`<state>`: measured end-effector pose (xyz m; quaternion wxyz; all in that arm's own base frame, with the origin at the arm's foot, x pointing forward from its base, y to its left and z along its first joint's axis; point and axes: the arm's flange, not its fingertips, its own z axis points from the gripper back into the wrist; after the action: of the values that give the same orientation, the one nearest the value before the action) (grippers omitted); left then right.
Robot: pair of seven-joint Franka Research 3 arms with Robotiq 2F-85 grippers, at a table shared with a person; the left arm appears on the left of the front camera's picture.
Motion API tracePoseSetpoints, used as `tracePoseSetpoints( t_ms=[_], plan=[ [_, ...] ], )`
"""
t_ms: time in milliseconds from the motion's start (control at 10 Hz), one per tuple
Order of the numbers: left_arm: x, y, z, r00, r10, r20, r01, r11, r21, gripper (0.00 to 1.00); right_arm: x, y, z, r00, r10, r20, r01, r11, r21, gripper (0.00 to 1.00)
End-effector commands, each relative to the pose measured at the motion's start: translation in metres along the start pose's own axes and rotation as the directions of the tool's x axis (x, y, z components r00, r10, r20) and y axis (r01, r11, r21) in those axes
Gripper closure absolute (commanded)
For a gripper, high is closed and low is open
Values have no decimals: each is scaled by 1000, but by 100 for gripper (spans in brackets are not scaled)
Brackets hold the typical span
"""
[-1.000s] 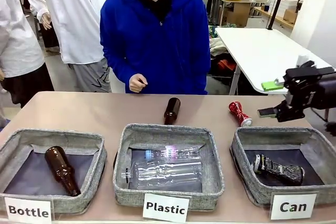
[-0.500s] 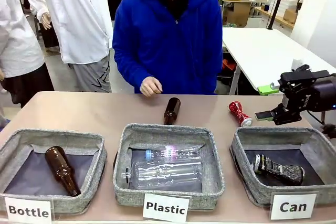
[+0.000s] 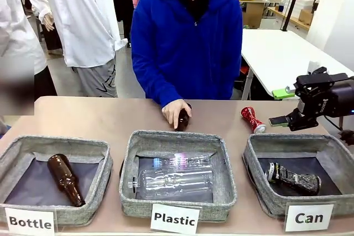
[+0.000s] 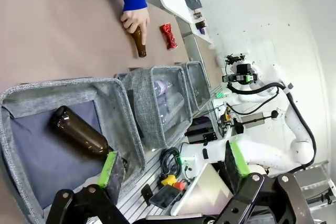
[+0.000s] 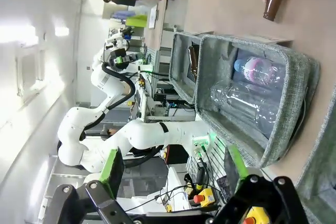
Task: Sort the can waste into the basket.
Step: Pick up the can waste from the table and place it in the right Fabric basket.
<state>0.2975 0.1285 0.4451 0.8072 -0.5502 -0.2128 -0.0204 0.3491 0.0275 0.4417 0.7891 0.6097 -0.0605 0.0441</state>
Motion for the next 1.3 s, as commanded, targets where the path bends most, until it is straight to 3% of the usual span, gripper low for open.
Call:
tracePoseSetpoints(
  t_ms=[0,400,500,600,700,800,900,1000,1100,1200],
  plan=[
    [0,-4,4,1000,2,-13,-2,1000,-1,0,-1,2,1,1000,-1,-2,1,1000,12,0],
    [0,-4,4,1000,2,-13,-2,1000,-1,0,0,0,0,1000,0,0,0,1000,0,0],
    [0,-4,4,1000,2,-13,-2,1000,-1,0,0,8,-2,996,13,91,2,986,-168,0],
    [0,-4,4,1000,2,-13,-2,1000,-1,0,4,6,0,983,6,182,59,936,-346,0],
    [0,-4,4,1000,2,-13,-2,1000,-1,0,7,1,1,960,-12,279,170,820,-547,0],
    [0,-4,4,1000,2,-13,-2,1000,-1,0,8,-2,1,945,-29,325,244,726,-643,0],
    [0,-4,4,1000,2,-13,-2,1000,-1,0,8,-6,0,930,-26,367,281,692,-665,0],
    [0,-4,4,1000,2,-13,-2,1000,-1,0,7,-6,5,873,35,486,321,709,-628,0],
    [0,0,1,1000,0,0,0,1000,-2,0,-6,2,8,866,82,493,203,844,-497,0],
    [24,-22,55,987,-46,156,42,999,30,0,38,5,20,916,108,387,170,768,-617,0]
  ],
)
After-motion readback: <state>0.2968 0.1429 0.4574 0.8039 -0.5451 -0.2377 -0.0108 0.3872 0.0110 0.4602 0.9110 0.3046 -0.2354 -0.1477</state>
